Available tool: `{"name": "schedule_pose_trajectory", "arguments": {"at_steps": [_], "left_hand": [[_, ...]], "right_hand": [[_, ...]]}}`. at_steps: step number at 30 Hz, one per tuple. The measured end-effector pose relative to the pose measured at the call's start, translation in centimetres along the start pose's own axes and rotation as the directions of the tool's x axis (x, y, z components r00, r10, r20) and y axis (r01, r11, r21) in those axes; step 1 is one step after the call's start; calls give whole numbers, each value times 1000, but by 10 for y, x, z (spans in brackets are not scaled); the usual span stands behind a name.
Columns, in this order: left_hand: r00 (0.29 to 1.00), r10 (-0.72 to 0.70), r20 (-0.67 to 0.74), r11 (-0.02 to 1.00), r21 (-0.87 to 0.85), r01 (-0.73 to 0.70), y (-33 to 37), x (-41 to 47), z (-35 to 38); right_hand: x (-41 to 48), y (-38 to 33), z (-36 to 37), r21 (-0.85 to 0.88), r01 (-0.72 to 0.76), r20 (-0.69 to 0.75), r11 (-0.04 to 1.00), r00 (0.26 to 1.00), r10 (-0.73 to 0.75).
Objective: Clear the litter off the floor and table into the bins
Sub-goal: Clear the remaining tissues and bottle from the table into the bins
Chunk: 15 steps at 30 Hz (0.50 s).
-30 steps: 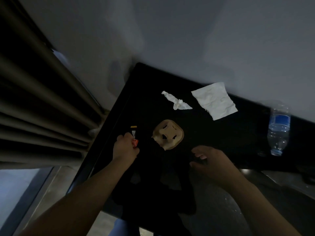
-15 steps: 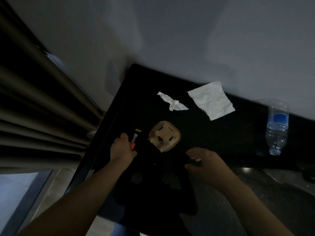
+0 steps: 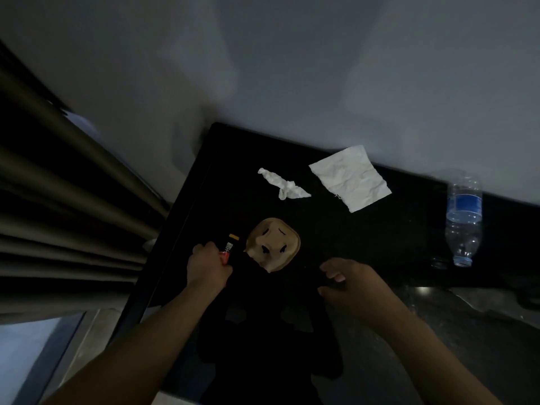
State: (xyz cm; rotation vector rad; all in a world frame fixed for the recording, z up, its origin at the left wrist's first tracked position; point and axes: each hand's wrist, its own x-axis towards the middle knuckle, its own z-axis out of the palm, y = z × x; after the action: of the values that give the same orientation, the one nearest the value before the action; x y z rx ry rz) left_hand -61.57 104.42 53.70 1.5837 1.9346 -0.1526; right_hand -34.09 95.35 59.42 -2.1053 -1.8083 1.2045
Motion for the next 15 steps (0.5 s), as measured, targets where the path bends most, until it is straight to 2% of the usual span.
{"name": "schedule_pose_trajectory", "arguments": {"at_steps": [10,15], "left_hand": [[998,42,36,999,32,-44,3,0,-3],[996,28,82,993,-119,-18,5,-2,-9]], "right_hand": [[0,4,1,57,-16,0,998,1000,16],[-3,8,0,52,-9,-21,999,1000,10]]}}
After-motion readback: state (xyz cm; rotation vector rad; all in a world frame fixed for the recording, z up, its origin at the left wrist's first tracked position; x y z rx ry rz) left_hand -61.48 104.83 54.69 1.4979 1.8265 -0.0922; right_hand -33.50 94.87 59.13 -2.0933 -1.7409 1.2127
